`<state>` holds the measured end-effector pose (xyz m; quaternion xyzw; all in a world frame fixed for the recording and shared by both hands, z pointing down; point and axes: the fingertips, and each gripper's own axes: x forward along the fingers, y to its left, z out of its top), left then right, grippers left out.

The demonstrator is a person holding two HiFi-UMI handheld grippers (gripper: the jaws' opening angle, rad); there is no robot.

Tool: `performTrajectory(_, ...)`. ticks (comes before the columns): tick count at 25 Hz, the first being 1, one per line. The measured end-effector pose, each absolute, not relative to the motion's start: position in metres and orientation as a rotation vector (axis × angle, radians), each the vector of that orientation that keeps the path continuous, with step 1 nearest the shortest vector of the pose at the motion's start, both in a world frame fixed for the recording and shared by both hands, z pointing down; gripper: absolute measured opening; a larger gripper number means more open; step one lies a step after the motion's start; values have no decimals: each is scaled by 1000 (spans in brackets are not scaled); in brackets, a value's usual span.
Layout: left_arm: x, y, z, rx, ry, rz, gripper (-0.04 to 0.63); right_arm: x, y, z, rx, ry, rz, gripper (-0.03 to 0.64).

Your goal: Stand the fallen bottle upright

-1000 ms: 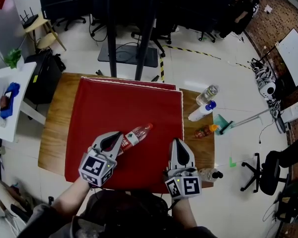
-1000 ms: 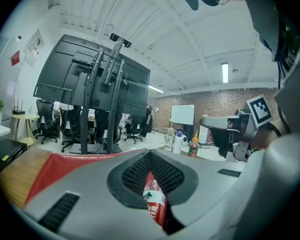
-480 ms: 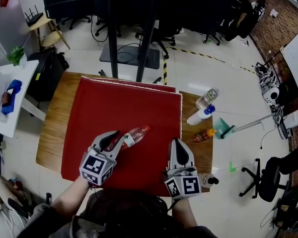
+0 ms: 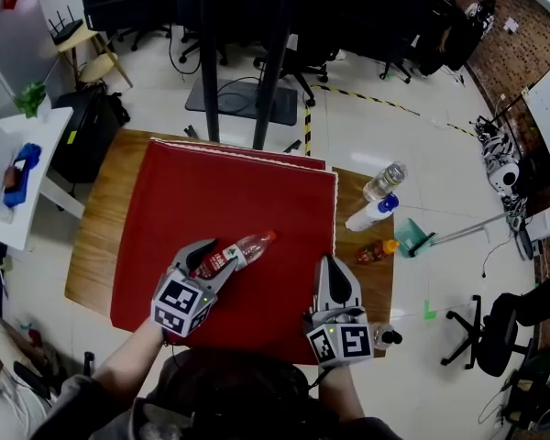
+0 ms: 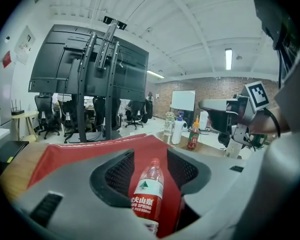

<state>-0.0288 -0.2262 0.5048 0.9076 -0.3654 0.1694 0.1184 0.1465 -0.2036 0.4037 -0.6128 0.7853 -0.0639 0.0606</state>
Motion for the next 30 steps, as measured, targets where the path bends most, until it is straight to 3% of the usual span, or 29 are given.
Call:
performTrajectory(11,-12,-232,546,2602,-926,686,377,152,-216,416,-1849,2395,-227,15)
performTrajectory(30,7,-251,609,2467,-828,976,379,164,-244,453,-1860,2410,-302,15)
